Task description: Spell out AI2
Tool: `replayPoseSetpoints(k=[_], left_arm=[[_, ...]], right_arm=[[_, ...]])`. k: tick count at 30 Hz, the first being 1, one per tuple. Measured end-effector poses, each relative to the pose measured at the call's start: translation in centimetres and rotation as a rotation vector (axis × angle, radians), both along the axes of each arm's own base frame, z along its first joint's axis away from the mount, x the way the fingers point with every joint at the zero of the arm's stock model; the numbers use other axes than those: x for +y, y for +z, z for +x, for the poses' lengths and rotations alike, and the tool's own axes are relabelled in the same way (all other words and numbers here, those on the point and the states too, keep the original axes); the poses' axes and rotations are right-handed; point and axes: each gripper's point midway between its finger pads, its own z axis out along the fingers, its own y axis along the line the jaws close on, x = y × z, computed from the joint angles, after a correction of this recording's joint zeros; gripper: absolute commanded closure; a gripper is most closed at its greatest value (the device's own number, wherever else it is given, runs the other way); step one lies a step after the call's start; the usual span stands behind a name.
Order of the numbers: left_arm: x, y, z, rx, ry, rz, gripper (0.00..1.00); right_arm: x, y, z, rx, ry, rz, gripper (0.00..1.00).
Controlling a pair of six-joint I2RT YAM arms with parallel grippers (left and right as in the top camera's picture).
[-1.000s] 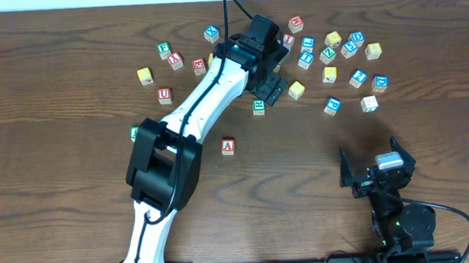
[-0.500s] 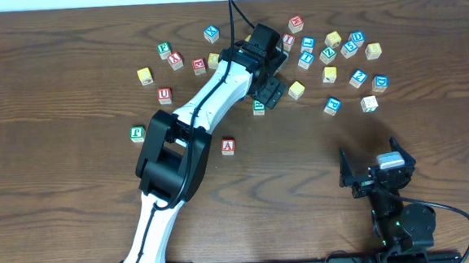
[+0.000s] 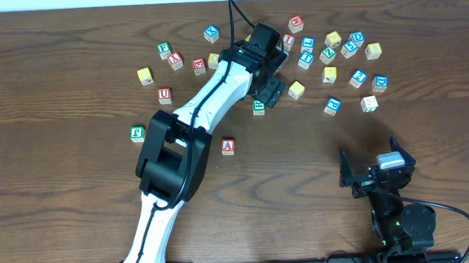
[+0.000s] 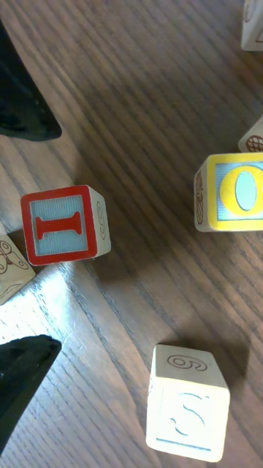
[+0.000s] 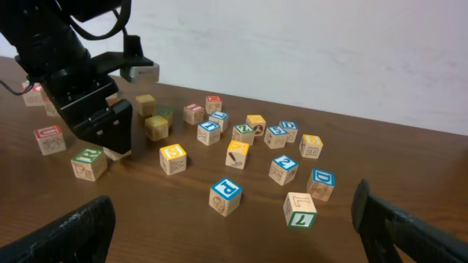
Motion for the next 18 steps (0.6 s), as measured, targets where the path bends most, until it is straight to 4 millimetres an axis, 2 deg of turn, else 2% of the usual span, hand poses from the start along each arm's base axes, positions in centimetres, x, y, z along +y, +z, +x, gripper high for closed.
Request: replayPoseSetpoints(k=[9,15,18], left_arm=[[0.0,-0.2,0.1,0.000,0.001,0.000,0.17],[-0.1,-2.1,0.0,0.021,-0.001,0.013,0.18],[-0.3,-2.4,0.1,0.016,-0.003,0.010,0.27]], right_arm=[[0.0,0.0,0.0,0.000,0.000,0.000,0.01],[0.0,0.0,0.0,0.000,0.000,0.000,0.01],[0.0,0.0,0.0,0.000,0.000,0.001,0.01]])
